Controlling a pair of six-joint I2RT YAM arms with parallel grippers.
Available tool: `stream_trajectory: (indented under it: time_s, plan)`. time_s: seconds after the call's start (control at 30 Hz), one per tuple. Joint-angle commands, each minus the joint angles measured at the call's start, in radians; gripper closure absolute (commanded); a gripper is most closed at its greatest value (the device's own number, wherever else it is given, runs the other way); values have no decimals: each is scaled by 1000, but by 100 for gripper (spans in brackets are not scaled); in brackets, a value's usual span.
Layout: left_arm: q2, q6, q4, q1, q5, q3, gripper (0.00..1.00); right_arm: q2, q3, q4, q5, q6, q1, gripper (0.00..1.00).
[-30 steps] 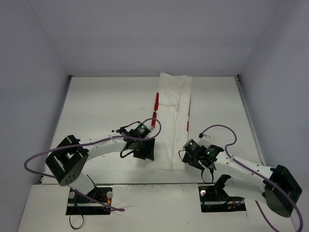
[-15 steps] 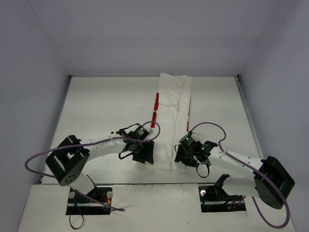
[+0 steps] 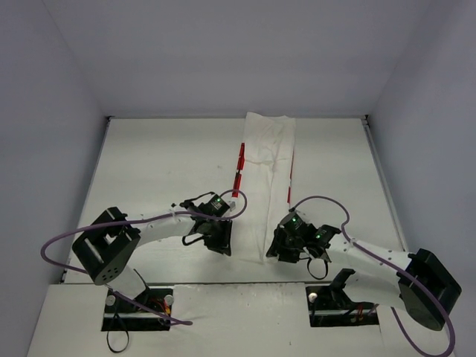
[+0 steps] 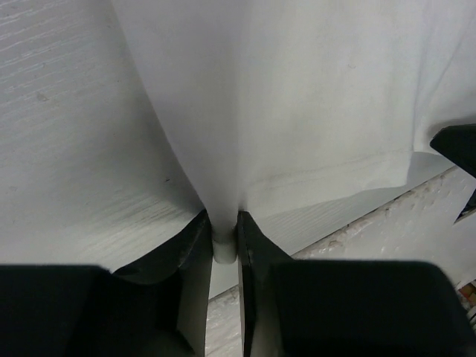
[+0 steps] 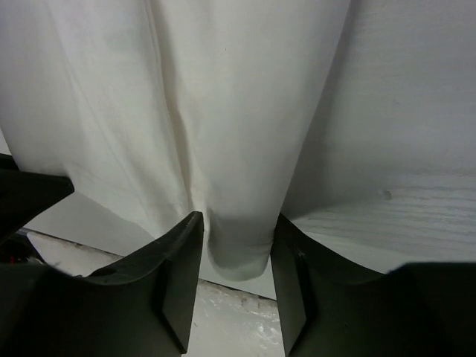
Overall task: Fold and stack the t-shirts
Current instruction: Grab the bottom of the folded rectangular tshirt with both arms
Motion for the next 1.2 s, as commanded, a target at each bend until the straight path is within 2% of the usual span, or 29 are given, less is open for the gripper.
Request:
stream_trajectory:
  time_s: [0.0, 0.03, 0.13, 0.33, 0.53, 0.83, 1.17]
  plan:
    - [-12, 13, -13, -2, 9, 13, 89, 52, -46, -134, -17, -2, 17, 65]
    - [-16, 15, -17, -1, 3, 17, 95, 60, -41, -134, -17, -7, 16, 68]
    - [-26, 29, -44, 2, -10, 39, 100, 67, -40, -134, -14, -13, 17, 74]
    - [-62, 63, -112, 3, -33, 93, 100, 24, -14, -190, 17, -23, 17, 83]
    - [-144, 70, -159, 5, -51, 81, 100, -14, 52, -337, 48, -76, 19, 91]
    - [-203, 54, -162, 3, -37, 50, 100, -17, 221, -460, 64, -136, 28, 92]
    - [-173, 85, -231, 40, -49, 240, 100, 78, 501, -568, 225, -204, 6, 100]
